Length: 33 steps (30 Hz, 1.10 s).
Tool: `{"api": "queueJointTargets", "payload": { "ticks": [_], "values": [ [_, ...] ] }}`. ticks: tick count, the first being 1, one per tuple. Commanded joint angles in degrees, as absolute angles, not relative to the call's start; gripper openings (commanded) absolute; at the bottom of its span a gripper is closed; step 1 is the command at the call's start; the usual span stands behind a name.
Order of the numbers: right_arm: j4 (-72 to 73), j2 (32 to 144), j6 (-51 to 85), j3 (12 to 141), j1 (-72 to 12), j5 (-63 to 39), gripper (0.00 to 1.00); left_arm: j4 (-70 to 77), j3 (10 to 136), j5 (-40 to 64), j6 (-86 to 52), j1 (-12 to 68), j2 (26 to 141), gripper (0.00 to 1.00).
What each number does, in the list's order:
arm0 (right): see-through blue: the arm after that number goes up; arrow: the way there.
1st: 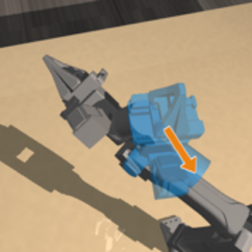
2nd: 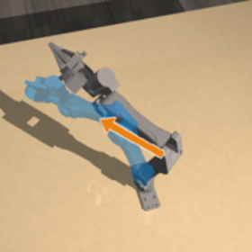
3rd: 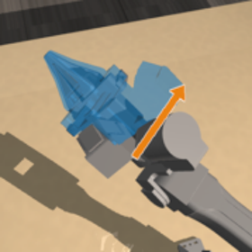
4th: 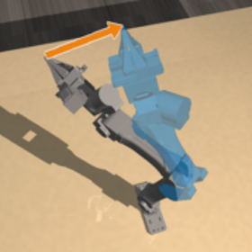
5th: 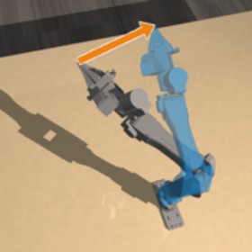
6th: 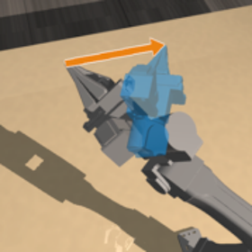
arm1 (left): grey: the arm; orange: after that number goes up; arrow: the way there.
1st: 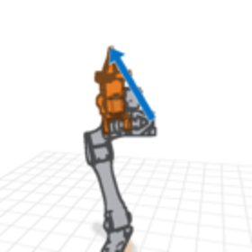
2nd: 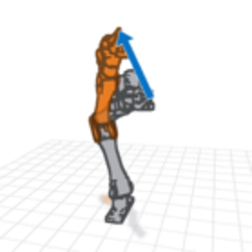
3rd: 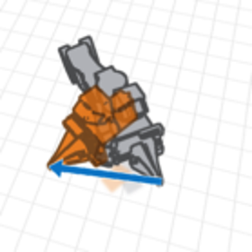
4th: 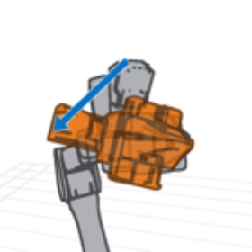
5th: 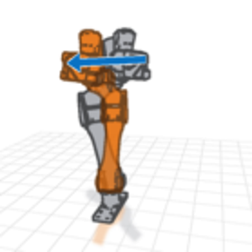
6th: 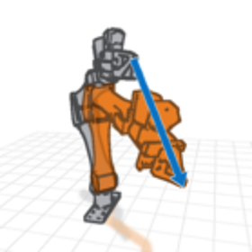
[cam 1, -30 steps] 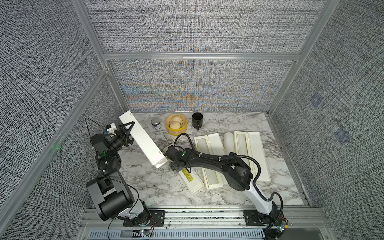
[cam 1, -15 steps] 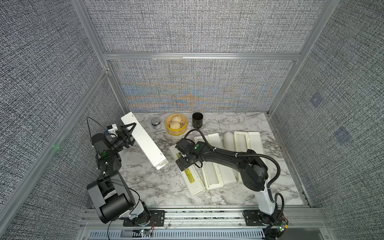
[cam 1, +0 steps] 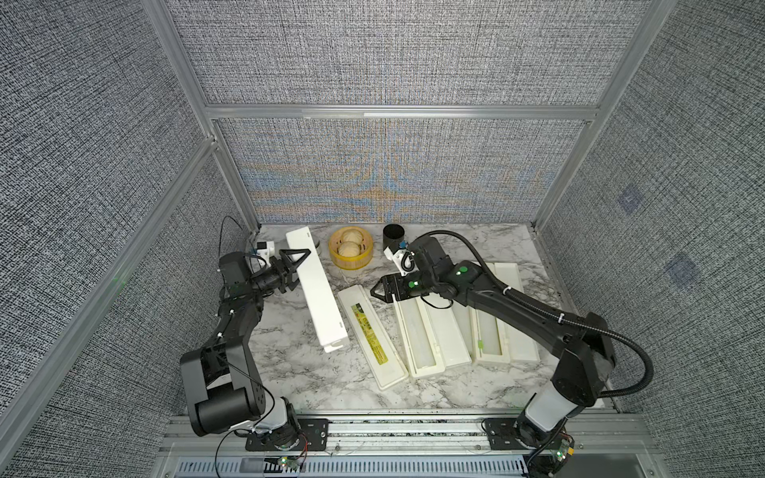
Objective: Put plastic wrap rolls into dispensers
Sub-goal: Place the plastic wrap cutting box at the center of the board.
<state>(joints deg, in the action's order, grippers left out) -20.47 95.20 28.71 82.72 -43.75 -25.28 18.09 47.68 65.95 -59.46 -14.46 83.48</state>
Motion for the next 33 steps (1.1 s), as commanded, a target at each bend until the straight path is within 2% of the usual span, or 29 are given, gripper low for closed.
{"api": "queueJointTargets", "payload": {
  "ticks": [1, 9, 14, 18, 24, 26, 29, 32, 33],
  "values": [
    [-7.2, 96.3, 37.7, 82.1, -43.9, -38.1, 0.78, 20.7, 48.5, 66.5, -58.7, -12.0, 84.3, 0.72],
    [11.4, 103.9, 51.9, 82.6, -46.4, -47.5, 0.72, 27.7, 48.3, 67.3, -62.3, -6.1, 85.7, 0.74],
    [18.3, 107.0, 57.8, 83.4, -47.7, -49.8, 0.62, 36.4, 47.3, 67.7, -68.0, -4.9, 87.7, 0.74],
    [22.1, 108.6, 61.0, 82.9, -47.6, -50.7, 0.44, 53.6, 46.3, 69.1, -79.6, -4.4, 90.6, 0.76],
    [23.5, 109.4, 62.6, 82.6, -47.3, -50.8, 0.09, 80.2, 45.7, 69.3, -97.7, -4.4, 97.7, 0.76],
    [23.8, 108.9, 62.9, 82.0, -46.9, -50.5, 0.02, 80.1, 45.8, 69.4, -97.9, -4.4, 98.0, 0.79],
    [23.0, 107.6, 63.0, 80.4, -46.0, -48.6, 0.00, 75.0, 45.9, 69.5, -94.7, -4.5, 96.3, 0.86],
    [22.1, 105.6, 62.9, 78.2, -45.0, -46.4, 0.00, 56.3, 46.8, 68.9, -81.6, -4.5, 91.6, 0.91],
    [20.9, 105.0, 62.3, 77.8, -44.7, -45.8, 0.00, 45.3, 47.8, 68.3, -74.6, -4.5, 89.4, 0.93]
  ]
}}
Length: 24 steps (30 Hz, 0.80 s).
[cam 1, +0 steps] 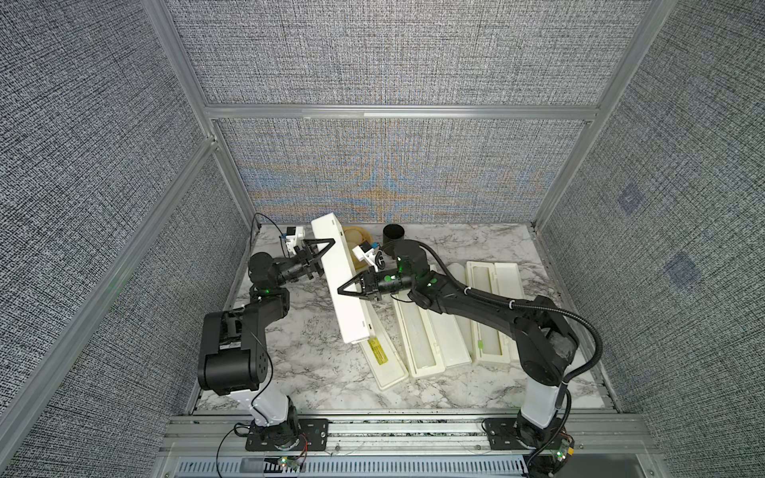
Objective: Put plastic wrap rolls into dispensers
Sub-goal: Place the plastic wrap cutting box at the center of the board.
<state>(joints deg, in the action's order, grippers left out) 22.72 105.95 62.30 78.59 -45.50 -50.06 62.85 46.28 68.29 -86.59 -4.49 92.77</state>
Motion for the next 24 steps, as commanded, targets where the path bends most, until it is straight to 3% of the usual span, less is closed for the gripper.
{"api": "queueJointTargets", "payload": {
  "ticks": [1, 5, 15, 19, 24],
  "values": [
    [19.1, 104.4, 61.3, 77.7, -44.6, -45.2, 0.00, 34.4, 49.3, 67.3, -67.0, -4.5, 87.4, 0.96],
    [12.2, 103.6, 57.6, 78.3, -44.7, -43.0, 0.00, 2.6, 57.2, 61.9, -46.8, -4.8, 83.2, 1.00],
    [9.6, 106.9, 57.5, 80.1, -47.2, -41.3, 0.00, -7.9, 60.3, 56.1, -41.9, -9.7, 79.4, 1.00],
    [5.3, 110.4, 57.2, 83.4, -49.7, -37.9, 0.00, -21.2, 64.0, 48.4, -33.9, -10.7, 77.1, 1.00],
    [-4.7, 115.4, 55.5, 89.6, -53.0, -31.3, 0.00, -27.8, 64.1, 40.8, -30.7, -12.4, 74.2, 1.00]
  ]
}}
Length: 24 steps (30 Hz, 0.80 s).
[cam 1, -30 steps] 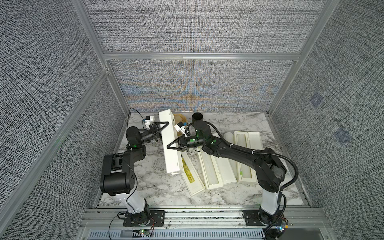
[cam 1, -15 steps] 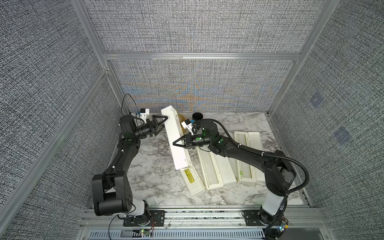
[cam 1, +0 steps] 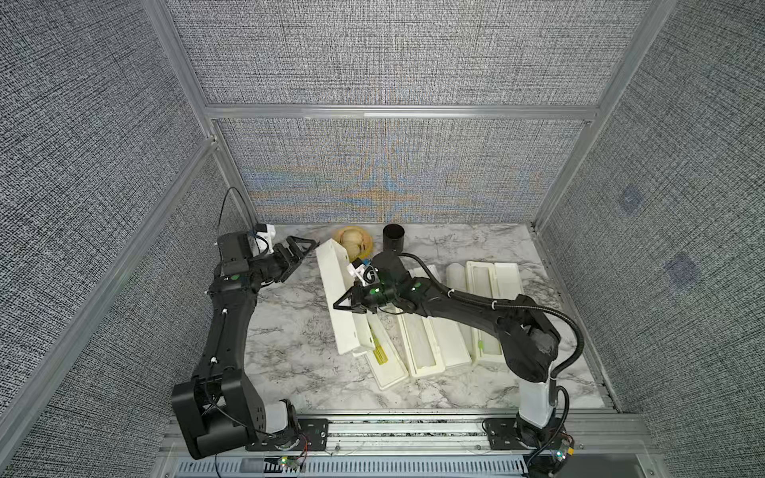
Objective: Put plastic wrap rolls into dispensers
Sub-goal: Place the plastic wrap cutting box at the center of the board.
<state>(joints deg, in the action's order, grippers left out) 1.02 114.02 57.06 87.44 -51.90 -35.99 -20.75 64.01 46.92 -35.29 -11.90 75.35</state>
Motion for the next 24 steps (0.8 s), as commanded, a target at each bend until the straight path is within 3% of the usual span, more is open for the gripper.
{"api": "queueJointTargets", "payload": {
  "ticks": [1, 15, 24],
  "values": [
    [-6.4, 116.4, 55.5, 90.5, -53.6, -29.7, 0.00, -28.4, 63.9, 39.9, -30.3, -12.6, 73.6, 1.00],
    [-27.1, 129.6, 52.7, 107.9, -60.7, -17.4, 0.00, -29.0, 58.8, 33.7, -29.5, -14.2, 69.9, 0.99],
    [-26.5, 131.3, 59.6, 107.4, -61.3, -7.1, 0.00, -28.1, 55.2, 33.2, -29.2, -14.8, 69.7, 0.98]
  ]
}}
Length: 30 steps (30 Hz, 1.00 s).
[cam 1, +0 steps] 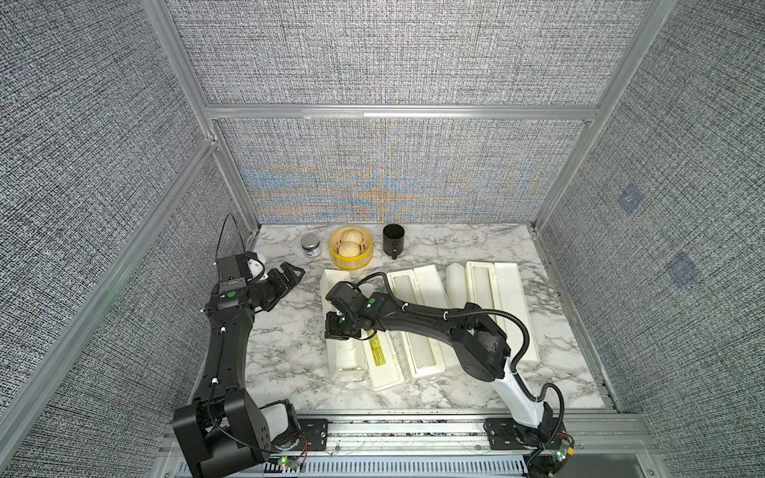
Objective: Put plastic wrap rolls into dispensers
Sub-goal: Place the plastic wrap cutting box at the center of the board.
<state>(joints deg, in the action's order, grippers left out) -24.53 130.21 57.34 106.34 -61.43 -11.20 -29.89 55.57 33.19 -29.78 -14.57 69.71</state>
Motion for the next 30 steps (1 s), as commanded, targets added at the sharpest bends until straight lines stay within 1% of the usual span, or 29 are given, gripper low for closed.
{"api": "queueJointTargets", "payload": {
  "ticks": [1, 3, 5, 6, 7, 10, 13, 18, 22, 26, 30],
  "values": [
    [-26.1, 132.2, 59.6, 108.7, -61.3, -7.8, 0.02, -27.9, 54.9, 33.3, -29.1, -14.9, 69.8, 0.98],
    [-26.4, 133.7, 58.6, 111.4, -61.3, -9.7, 0.25, -28.1, 54.6, 33.4, -28.8, -15.0, 70.0, 0.98],
    [-26.1, 133.5, 57.0, 112.2, -61.5, -10.3, 0.38, -28.7, 54.5, 33.3, -28.0, -15.2, 70.2, 0.98],
    [-25.9, 132.6, 56.2, 111.7, -61.5, -10.2, 0.43, -29.0, 54.4, 33.2, -27.6, -15.2, 70.5, 0.97],
    [-25.5, 131.8, 55.5, 111.0, -61.5, -10.0, 0.46, -29.2, 54.3, 33.2, -27.2, -15.3, 70.6, 0.97],
    [-23.9, 127.3, 51.6, 106.8, -60.9, -9.3, 0.48, -29.1, 53.2, 33.8, -26.6, -15.3, 71.3, 0.95],
    [-22.3, 121.6, 47.8, 101.4, -60.0, -8.7, 0.48, -28.6, 51.7, 35.1, -26.3, -15.2, 72.3, 0.92],
    [-27.1, 113.1, 41.7, 94.6, -57.4, -7.4, 0.49, -28.6, 48.4, 35.0, -25.0, -13.6, 73.0, 0.87],
    [-33.0, 105.4, 37.6, 88.7, -55.1, -3.2, 0.49, -28.9, 46.2, 32.9, -24.0, -10.9, 73.5, 0.85],
    [-41.5, 97.6, 33.4, 83.4, -50.7, 0.5, 0.49, -30.1, 45.4, 30.5, -23.2, -9.1, 74.5, 0.82],
    [-47.5, 90.9, 30.7, 78.0, -43.2, 2.6, 0.48, -30.7, 45.8, 28.1, -23.3, -7.4, 75.0, 0.80]
  ]
}}
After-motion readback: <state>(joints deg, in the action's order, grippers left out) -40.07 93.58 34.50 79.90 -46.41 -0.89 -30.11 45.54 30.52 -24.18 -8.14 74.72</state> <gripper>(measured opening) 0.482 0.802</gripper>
